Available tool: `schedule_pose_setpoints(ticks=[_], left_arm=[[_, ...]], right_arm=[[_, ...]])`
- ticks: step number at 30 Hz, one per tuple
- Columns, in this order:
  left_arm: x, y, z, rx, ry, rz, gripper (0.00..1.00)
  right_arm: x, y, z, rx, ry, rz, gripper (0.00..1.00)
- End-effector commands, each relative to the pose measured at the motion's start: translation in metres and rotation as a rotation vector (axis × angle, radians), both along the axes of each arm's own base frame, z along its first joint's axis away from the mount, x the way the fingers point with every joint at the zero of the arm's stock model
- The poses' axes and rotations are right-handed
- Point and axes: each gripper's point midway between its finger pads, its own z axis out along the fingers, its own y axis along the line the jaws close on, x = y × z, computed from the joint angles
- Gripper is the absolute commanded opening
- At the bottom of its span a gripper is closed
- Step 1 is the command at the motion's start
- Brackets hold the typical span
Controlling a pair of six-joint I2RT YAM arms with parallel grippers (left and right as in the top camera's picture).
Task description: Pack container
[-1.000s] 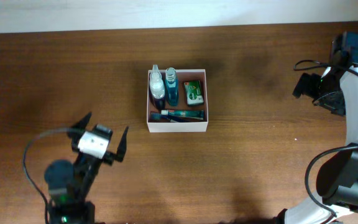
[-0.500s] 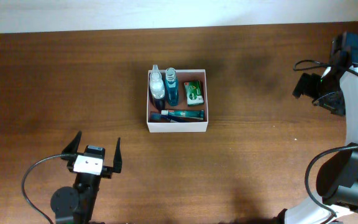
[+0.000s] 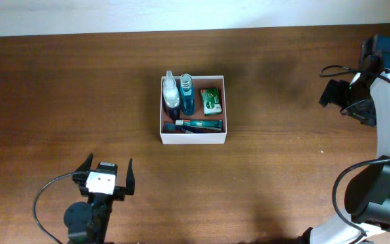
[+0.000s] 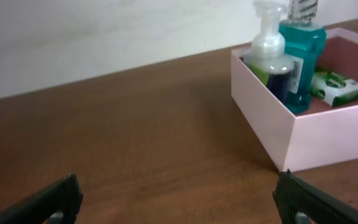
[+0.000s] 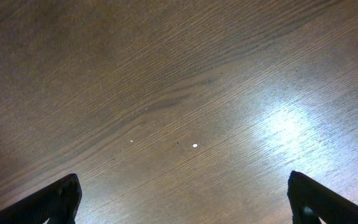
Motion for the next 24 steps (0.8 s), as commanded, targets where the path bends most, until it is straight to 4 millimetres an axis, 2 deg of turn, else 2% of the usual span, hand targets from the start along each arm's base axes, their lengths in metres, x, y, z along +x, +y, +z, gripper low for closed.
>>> schedule_pose_setpoints(ticks=[1,4,8,24], left_arm=[[0.000,0.004,0.002,-0.007,-0.017,0.025,1.00],[-0.001,0.004,0.008,-0.005,-0.044,0.024,1.00],[-0.004,0.004,0.026,0.002,-0.121,0.024,1.00],[-0.004,0.004,0.024,0.001,-0.112,0.024,1.00]], right_arm=[[-0.002,-0.004,-0.002,-0.011,0.010,-0.016,0.99],[-0.002,-0.004,-0.002,-0.011,0.010,-0.016,0.99],[-0.002,-0.004,-0.002,-0.011,0.010,-0.016,0.99],[-0.002,-0.004,-0.002,-0.011,0.010,-0.016,0.99]])
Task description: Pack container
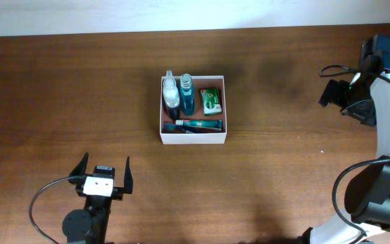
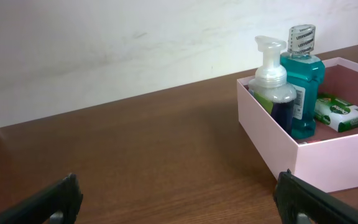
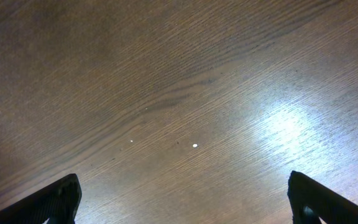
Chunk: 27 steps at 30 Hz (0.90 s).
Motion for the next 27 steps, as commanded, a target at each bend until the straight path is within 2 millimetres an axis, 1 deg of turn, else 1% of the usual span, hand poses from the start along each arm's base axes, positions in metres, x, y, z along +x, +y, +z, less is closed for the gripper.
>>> schedule_pose_setpoints(ticks=[1,23,25,27], left_arm=[[0.000,0.002,-0.001,-0.011,-0.004,0.011,1.00],[0.000,0.002,-0.001,-0.011,-0.004,0.011,1.00],[0.000,0.002,-0.001,-0.011,-0.004,0.011,1.00],[0.000,0.002,-0.001,-0.011,-0.004,0.011,1.00]], right_arm=[[-0.002,-0.004,-0.002,-0.011,0.011,-0.015,0.99],[-0.002,-0.003,-0.002,-0.012,0.010,-0.012,0.99],[-0.002,-0.001,0.006,-0.018,-0.010,-0.008,0.99],[-0.003,0.003,0.021,-0.030,-0.051,0.003,0.99]])
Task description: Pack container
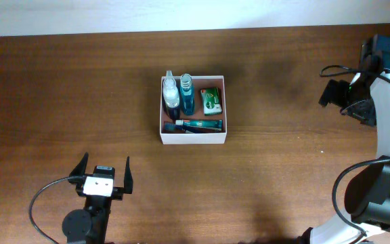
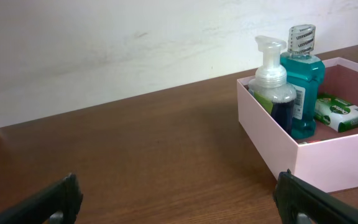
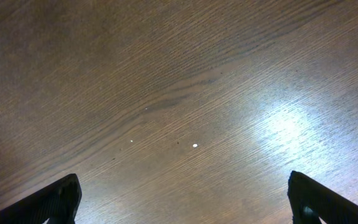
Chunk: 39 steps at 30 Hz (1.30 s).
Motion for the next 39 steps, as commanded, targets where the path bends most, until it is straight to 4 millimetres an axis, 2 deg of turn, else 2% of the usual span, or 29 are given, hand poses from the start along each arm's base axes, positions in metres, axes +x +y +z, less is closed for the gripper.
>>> schedule_pose_setpoints(ticks=[1,4,9,10,14,18,20,22,24,25,29,32,39], left_arm=[[0.000,0.002,-0.001,-0.011,-0.004,0.011,1.00],[0.000,0.002,-0.001,-0.011,-0.004,0.011,1.00],[0.000,0.002,-0.001,-0.011,-0.004,0.011,1.00],[0.000,0.002,-0.001,-0.011,-0.004,0.011,1.00],[0.000,0.002,-0.001,-0.011,-0.004,0.011,1.00],[0.000,0.002,-0.001,-0.011,-0.004,0.011,1.00],[0.000,0.002,-0.001,-0.011,-0.004,0.011,1.00],[0.000,0.002,-0.001,-0.011,-0.004,0.011,1.00],[0.000,0.002,-0.001,-0.011,-0.004,0.011,1.00],[0.000,0.002,-0.001,-0.011,-0.004,0.011,1.00],[0.000,0.002,-0.001,-0.011,-0.004,0.011,1.00],[0.000,0.002,-0.001,-0.011,-0.004,0.011,1.00],[0.000,0.002,-0.001,-0.011,-0.004,0.011,1.00]], right_arm=[[-0.004,0.006,0.030,-0.037,-0.078,0.007,0.99],[-0.010,0.014,0.068,-0.067,-0.182,0.025,0.99],[-0.024,0.037,0.156,-0.148,-0.485,0.098,0.99],[-0.027,0.047,0.183,-0.187,-0.580,0.162,0.99],[-0.050,0.083,0.249,-0.323,-0.800,0.426,0.98],[-0.078,0.112,0.283,-0.401,-0.986,0.574,0.99],[-0.092,0.117,0.284,-0.414,-1.067,0.581,0.99],[-0.103,0.119,0.275,-0.426,-1.129,0.577,0.99],[-0.111,0.121,0.255,-0.432,-1.181,0.577,0.99],[-0.116,0.125,0.234,-0.424,-1.226,0.591,0.99],[-0.121,0.139,0.190,-0.391,-1.315,0.642,0.99],[-0.120,0.146,0.165,-0.379,-1.375,0.668,0.99],[-0.116,0.151,0.124,-0.405,-1.499,0.673,0.99]])
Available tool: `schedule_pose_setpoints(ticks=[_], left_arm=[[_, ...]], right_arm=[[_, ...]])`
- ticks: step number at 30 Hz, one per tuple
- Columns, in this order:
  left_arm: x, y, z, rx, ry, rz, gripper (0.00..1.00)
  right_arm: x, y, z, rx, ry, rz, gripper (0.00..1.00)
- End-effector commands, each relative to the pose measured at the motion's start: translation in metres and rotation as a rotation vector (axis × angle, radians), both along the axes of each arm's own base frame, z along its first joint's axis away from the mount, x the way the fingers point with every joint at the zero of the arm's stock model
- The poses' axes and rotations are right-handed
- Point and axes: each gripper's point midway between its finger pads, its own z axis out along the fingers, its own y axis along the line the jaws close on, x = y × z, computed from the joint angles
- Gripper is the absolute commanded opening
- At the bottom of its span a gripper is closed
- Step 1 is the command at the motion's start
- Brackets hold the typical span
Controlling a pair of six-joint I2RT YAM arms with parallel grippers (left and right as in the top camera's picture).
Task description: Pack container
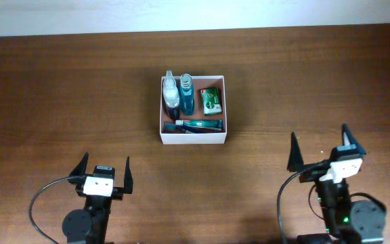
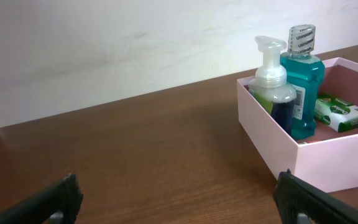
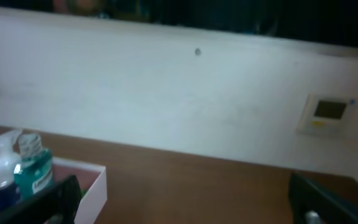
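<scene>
A white box [image 1: 219,139] stands mid-table, holding a clear pump bottle [image 1: 170,89], a teal mouthwash bottle [image 1: 187,96], a green packet [image 1: 212,100] and a toothpaste tube [image 1: 198,125]. My left gripper [image 1: 104,170] rests open near the front left, empty, facing the box [image 2: 291,155]. At the front right my right gripper [image 1: 320,144] is open and empty too, with the box [image 3: 95,186] at its view's left edge.
The brown wooden table [image 1: 59,95] runs to a white wall [image 2: 104,43] at the back. A small wall panel [image 3: 328,113] shows in the right wrist view. Cables loop beside both arm bases at the front edge.
My right arm has moved from the far right edge of the table, looking down at the wood, to the front right, now facing the wall and box. The left arm is unchanged.
At first my left gripper sat closer to the box, slightly turned; by the second moment it had drawn back to the front left and stayed there. The right arm held at the table's right edge throughout, then came to its front-right spot. The box's contents stayed unchanged.
</scene>
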Motion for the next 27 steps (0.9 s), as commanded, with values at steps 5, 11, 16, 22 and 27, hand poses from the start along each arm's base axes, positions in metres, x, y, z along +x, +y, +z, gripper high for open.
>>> schedule_pose_setpoints(ticks=[5,11,16,22,27], left_arm=[[0.000,0.002,-0.001,-0.011,-0.004,0.011,1.00],[0.000,0.002,-0.001,-0.011,-0.004,0.011,1.00],[0.000,0.002,-0.001,-0.011,-0.004,0.011,1.00],[0.000,0.002,-0.001,-0.011,-0.004,0.011,1.00],[0.000,0.002,-0.001,-0.011,-0.004,0.011,1.00]], right_arm=[[-0.001,0.008,-0.032,-0.004,-0.098,0.040,0.99],[-0.002,0.007,-0.047,-0.006,-0.120,0.038,0.99],[0.000,0.007,-0.062,-0.037,-0.104,0.035,0.99],[0.004,0.008,-0.082,-0.040,-0.052,0.035,0.99],[0.004,0.007,-0.086,-0.082,-0.042,0.029,0.99]])
